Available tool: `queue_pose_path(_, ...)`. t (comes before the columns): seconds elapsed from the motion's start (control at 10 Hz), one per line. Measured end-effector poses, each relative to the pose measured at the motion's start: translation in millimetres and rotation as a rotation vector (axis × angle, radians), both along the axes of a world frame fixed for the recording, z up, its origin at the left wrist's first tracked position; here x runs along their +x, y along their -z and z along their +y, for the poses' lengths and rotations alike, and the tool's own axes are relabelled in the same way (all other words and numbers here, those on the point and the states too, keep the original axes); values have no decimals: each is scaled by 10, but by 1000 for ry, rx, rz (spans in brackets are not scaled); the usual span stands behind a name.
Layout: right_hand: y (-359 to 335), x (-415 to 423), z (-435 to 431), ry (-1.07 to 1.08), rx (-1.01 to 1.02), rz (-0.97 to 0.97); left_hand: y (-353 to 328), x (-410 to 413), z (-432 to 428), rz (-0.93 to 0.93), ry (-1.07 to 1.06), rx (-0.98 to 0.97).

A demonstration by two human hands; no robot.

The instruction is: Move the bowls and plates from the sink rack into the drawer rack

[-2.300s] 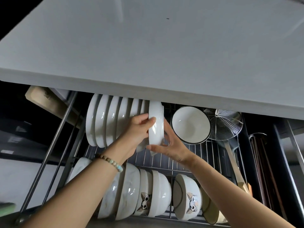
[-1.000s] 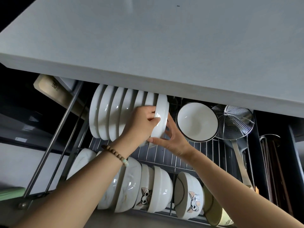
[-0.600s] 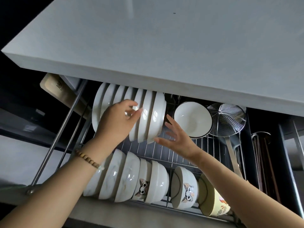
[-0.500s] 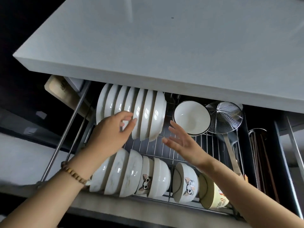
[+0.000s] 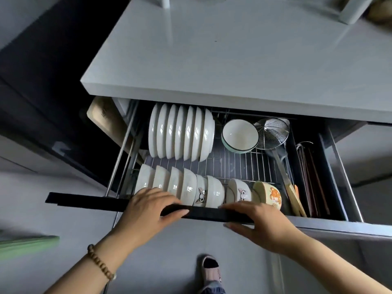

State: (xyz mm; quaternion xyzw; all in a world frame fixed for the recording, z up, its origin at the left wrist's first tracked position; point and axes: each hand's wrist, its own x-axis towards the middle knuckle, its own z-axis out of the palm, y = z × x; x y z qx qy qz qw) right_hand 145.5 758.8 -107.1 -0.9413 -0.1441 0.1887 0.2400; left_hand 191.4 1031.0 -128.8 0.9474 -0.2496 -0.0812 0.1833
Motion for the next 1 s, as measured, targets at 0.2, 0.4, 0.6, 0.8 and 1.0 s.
queue_pose_path(0.2,110,7,-12,16,10,-156,63,43,-21,-160,-26,32)
queue_pose_path(0.4,142,171,-66,21,30,-157,86,190,-72,-219,-29,10)
queue_pose_path(0.6,72,584,-140,108,15,-118,-4,637,-156,3,-56,61)
queue_pose_path(0.8,-25,1249,-296,189,177,252,-128,1117,-300,161,-156,20)
queue_pose_path(1.0,-36,1511,-339,290,229,75,-152,1270,-463,-59,-323,-179)
